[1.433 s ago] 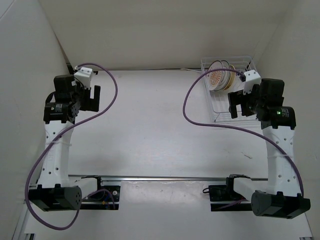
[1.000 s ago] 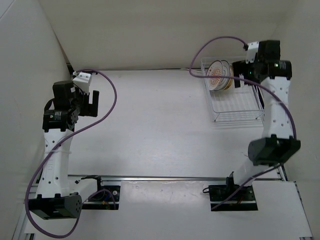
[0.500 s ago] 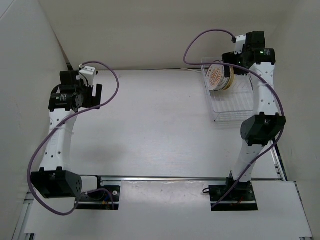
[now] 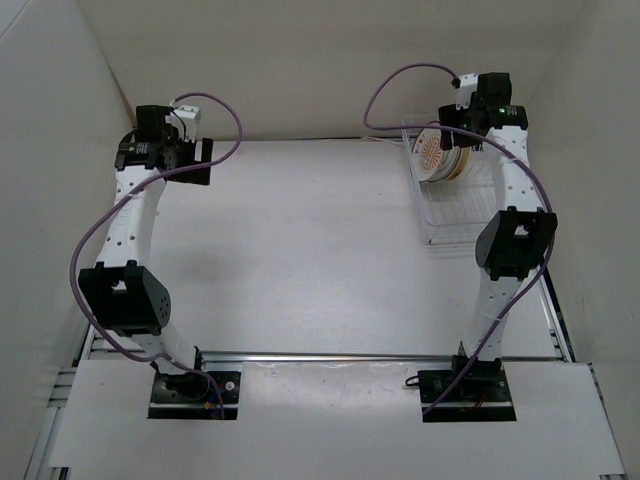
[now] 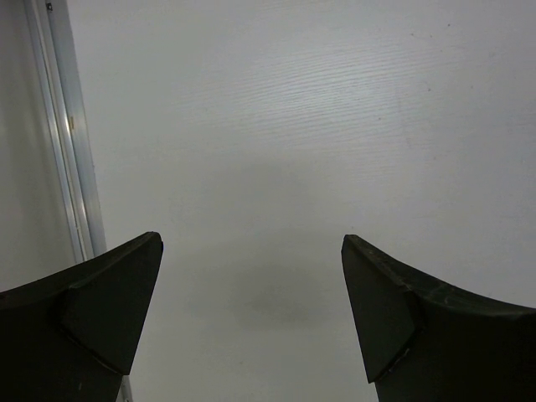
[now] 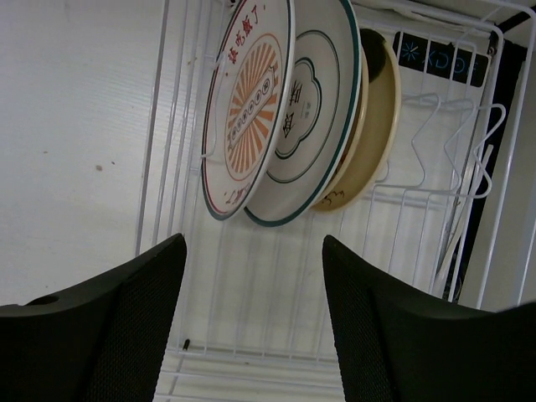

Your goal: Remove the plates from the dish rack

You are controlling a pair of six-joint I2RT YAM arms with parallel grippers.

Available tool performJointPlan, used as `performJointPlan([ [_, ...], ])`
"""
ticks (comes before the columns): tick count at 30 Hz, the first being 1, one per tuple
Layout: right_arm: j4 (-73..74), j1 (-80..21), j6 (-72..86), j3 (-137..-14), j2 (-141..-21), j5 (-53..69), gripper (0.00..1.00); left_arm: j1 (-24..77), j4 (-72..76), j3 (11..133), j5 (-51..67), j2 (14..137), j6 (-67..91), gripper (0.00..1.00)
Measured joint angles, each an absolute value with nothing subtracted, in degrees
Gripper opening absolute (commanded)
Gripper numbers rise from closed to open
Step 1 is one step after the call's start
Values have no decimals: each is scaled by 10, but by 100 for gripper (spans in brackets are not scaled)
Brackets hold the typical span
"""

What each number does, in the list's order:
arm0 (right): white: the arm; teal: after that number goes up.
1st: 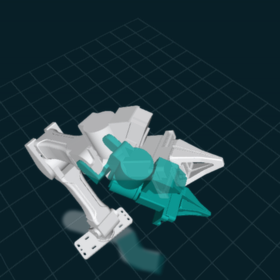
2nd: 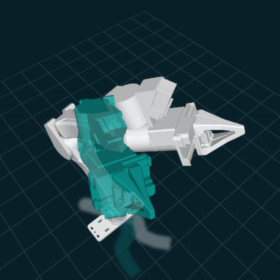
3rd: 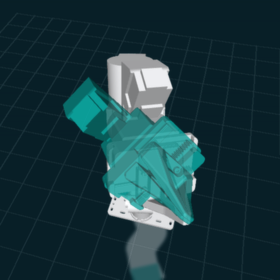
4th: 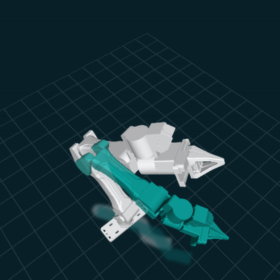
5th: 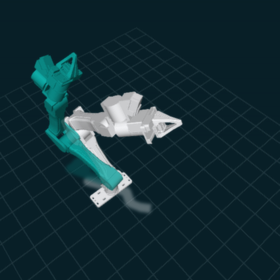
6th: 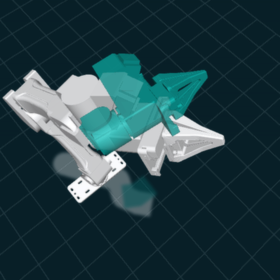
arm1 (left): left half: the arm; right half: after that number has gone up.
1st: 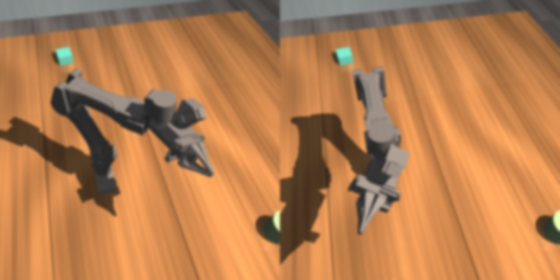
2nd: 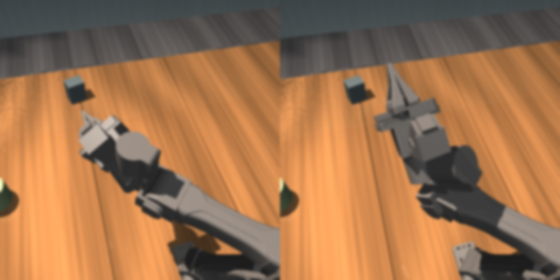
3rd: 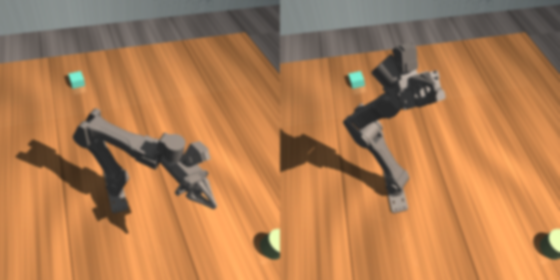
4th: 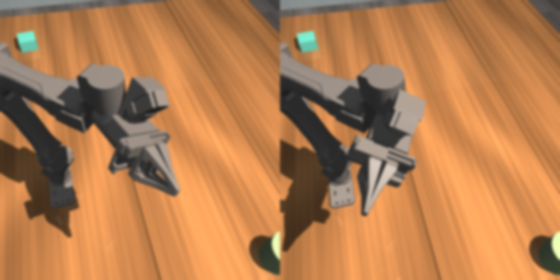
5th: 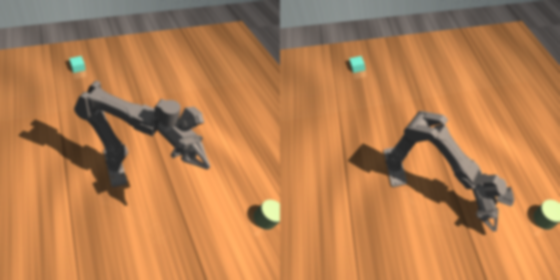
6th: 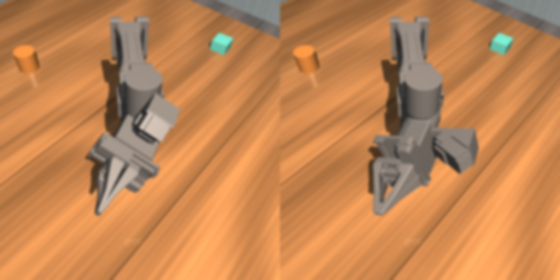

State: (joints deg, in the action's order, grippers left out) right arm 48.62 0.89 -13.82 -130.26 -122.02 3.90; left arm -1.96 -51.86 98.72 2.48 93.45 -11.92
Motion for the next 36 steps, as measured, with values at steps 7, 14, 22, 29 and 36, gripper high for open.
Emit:
performJointPlan([
  [7,447,9,-125,-1309,-1247,48,65,-20,-520,1011,39,977,-111,99],
  [14,436,5,-122,-1312,-1294,50,62,-20,-520,1016,45,981,-108,99],
  [22,430,-1,-121,-1329,-1336,45,47,-20,-523,1016,50,981,-106,99],
  [29,415,-4,-97,-1346,-1342,28,1,-20,-523,1016,50,981,-105,99],
  [36,393,-23,-80,-1352,-1342,-48,0,-20,-523,1016,50,981,-105,99],
])
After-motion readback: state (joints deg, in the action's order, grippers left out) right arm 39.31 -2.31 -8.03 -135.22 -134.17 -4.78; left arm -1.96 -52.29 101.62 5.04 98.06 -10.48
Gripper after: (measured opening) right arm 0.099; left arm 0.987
